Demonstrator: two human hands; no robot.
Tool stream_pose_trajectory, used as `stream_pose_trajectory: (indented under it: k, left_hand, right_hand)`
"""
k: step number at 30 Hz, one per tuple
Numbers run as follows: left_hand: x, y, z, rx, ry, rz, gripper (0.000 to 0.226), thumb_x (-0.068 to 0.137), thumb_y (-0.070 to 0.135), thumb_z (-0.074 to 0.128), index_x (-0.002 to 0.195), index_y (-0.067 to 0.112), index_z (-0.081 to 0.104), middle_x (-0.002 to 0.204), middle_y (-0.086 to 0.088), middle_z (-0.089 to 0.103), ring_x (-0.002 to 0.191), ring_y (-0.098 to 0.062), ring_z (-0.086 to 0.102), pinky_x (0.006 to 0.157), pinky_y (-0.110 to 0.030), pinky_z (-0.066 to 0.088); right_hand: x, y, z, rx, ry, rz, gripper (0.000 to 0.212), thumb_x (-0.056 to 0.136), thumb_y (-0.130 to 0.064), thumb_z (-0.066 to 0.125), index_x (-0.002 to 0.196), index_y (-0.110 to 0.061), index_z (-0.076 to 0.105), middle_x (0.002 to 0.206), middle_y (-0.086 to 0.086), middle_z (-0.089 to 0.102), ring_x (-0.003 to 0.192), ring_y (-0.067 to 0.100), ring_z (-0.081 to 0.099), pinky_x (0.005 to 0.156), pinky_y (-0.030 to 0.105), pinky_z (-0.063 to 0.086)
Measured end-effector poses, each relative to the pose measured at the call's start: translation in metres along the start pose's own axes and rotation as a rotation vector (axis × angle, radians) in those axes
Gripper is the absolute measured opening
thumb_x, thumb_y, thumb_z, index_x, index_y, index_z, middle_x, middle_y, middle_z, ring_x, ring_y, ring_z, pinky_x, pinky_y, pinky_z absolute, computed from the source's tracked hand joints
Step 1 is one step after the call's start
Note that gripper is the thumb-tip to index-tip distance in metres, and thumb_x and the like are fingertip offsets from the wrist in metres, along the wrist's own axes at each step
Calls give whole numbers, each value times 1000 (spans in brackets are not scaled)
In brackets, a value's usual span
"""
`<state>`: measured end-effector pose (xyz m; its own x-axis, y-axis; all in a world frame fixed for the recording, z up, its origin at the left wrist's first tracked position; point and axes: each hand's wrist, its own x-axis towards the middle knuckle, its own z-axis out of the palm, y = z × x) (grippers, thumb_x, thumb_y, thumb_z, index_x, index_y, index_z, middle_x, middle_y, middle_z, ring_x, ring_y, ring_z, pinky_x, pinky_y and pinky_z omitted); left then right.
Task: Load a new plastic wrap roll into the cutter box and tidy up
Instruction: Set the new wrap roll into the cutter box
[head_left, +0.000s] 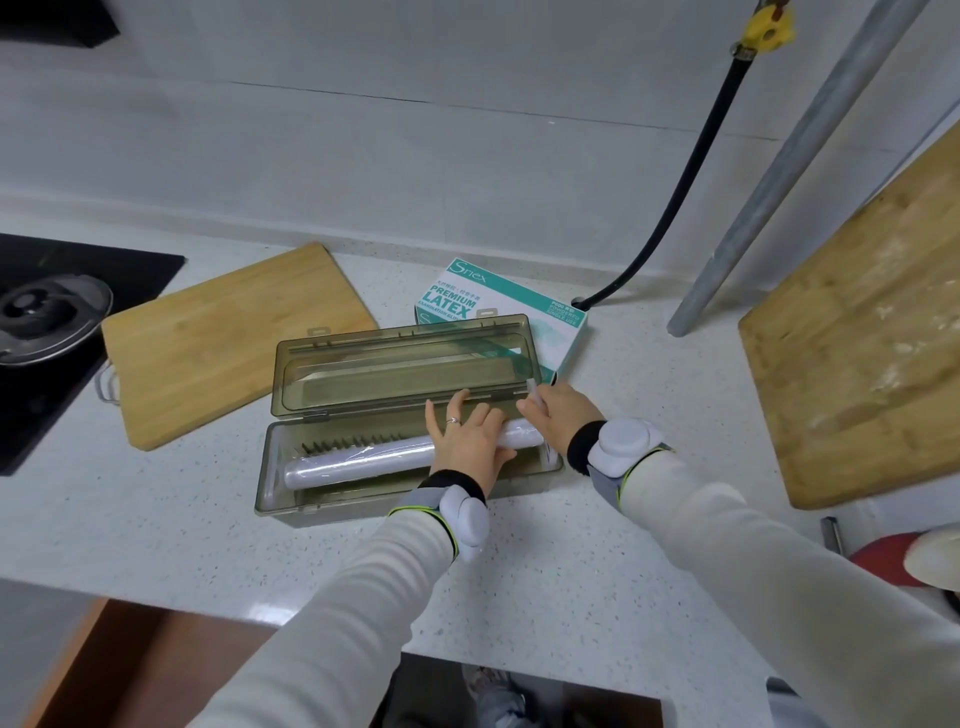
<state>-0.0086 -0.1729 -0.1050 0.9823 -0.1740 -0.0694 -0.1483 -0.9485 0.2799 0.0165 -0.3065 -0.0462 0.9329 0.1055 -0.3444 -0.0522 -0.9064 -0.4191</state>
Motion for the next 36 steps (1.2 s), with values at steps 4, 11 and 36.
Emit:
stream_pose_trajectory:
  k: [4,11,36]
  left_hand:
    - [-1,-1,0,-19,9,5,27,89,38,55,111,24,53,123,9,51,143,-25,17,113,-59,-5]
    - [-3,-2,-1,-14,24,18,29,90,40,53,115,26,53,124,11,51,143,-22,17,114,-58,-5]
    - [2,-1,-3,-72,-28,-46,27,84,40,61,109,31,64,112,10,60,143,-23,12,113,-55,-13]
  right_hand:
    - [2,-2,3,-9,16,-13,21,100,-27,35,91,-10,45,104,18,50,94,29,53,85,35,41]
    - [2,3,5,-24,41,-40,35,102,-21,28,111,1,53,116,19,53,100,33,55,87,37,43]
    - [11,25,26,-4,116,-81,28,96,-22,43,96,-2,63,118,10,32,86,25,55,82,24,41]
